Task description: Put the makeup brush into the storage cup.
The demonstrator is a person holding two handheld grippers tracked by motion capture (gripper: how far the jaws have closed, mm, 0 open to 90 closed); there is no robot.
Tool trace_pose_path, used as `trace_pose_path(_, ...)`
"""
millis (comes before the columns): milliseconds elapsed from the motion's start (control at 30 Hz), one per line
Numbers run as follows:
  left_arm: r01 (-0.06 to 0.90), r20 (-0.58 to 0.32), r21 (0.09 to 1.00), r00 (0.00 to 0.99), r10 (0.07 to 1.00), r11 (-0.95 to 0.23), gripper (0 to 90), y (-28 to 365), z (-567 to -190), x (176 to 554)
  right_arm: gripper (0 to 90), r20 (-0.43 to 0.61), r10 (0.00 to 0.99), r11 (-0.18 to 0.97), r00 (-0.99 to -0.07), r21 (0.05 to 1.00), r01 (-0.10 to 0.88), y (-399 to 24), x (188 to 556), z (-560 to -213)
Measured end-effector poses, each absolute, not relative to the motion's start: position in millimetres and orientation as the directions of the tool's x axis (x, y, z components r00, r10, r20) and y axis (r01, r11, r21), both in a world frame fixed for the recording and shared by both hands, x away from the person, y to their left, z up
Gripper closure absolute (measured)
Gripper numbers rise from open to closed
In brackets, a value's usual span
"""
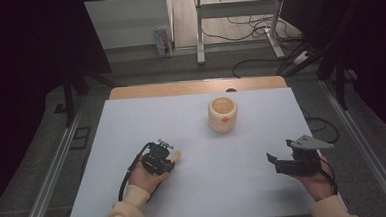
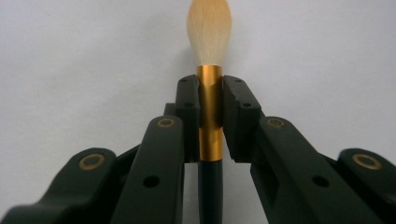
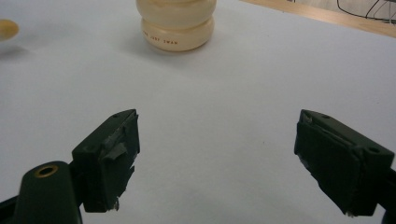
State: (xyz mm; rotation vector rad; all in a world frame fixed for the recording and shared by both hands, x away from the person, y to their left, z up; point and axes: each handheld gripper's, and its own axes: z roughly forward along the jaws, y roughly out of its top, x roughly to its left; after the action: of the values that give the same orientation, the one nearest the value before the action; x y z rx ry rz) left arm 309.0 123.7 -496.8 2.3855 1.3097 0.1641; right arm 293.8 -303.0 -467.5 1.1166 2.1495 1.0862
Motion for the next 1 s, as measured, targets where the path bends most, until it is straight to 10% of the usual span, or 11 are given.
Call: trace_pose_path(1000, 0.737, -0.088, 0.529, 0.540, 0.837, -0.420, 78.4, 151.0, -461.6, 299.4, 14.3, -0.057, 0.834, 0.351, -0.549, 0.823, 0.447, -303.2, 294.1, -467.7)
